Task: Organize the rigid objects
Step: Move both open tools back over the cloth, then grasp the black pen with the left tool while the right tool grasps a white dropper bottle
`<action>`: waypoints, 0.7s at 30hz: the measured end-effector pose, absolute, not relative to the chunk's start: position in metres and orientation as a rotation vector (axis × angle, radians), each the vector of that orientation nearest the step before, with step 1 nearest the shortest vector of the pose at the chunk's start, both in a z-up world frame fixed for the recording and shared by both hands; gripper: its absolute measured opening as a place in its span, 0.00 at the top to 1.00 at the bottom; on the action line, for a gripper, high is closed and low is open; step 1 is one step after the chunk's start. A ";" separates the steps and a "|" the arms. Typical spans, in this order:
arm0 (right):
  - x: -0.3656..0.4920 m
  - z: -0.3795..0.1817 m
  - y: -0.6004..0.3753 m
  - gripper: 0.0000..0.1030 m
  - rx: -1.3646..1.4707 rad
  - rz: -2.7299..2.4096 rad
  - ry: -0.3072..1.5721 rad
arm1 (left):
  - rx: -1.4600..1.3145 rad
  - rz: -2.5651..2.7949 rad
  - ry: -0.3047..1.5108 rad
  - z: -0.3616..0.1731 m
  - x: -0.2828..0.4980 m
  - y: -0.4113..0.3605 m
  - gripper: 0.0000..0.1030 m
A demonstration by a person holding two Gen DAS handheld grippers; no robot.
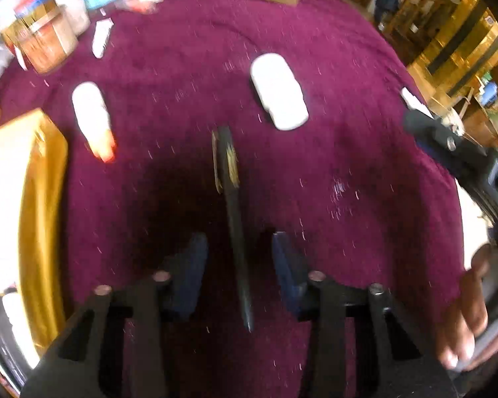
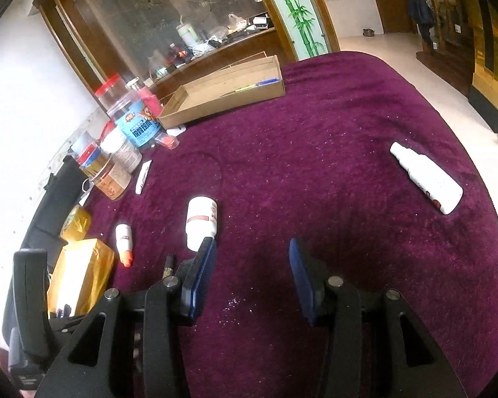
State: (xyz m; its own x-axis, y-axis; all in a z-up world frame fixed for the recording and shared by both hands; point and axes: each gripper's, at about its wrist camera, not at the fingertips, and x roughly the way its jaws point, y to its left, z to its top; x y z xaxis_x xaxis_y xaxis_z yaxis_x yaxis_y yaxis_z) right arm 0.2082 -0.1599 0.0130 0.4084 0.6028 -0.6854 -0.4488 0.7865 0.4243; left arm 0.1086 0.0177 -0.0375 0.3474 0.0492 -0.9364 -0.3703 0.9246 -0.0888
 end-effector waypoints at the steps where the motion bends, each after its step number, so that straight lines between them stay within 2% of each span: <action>1: 0.209 0.013 -0.161 0.61 0.192 0.666 0.940 | -0.292 0.303 1.192 -0.040 0.108 0.019 0.87; 3: 0.210 0.012 -0.164 0.61 0.210 0.669 0.943 | -0.264 0.330 1.187 -0.040 0.106 0.020 0.93; 11: 0.212 0.010 -0.161 0.61 0.154 0.692 0.958 | -0.319 0.275 1.176 -0.039 0.044 0.021 0.94; 16: 0.215 0.029 -0.182 0.60 0.116 0.635 0.929 | -0.459 0.243 1.184 -0.040 0.000 0.035 0.93; 21: 0.251 0.047 -0.201 0.60 0.001 0.528 0.927 | -0.460 0.222 1.165 -0.041 -0.012 0.034 0.93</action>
State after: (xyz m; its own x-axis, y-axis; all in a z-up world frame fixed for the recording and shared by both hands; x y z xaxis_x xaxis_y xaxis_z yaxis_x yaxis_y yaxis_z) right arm 0.2509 -0.2012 0.0471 0.4834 0.4337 -0.7604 -0.4326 0.8735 0.2232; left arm -0.0117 0.0337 -0.0410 0.3864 -0.0664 -0.9199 -0.4007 0.8863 -0.2322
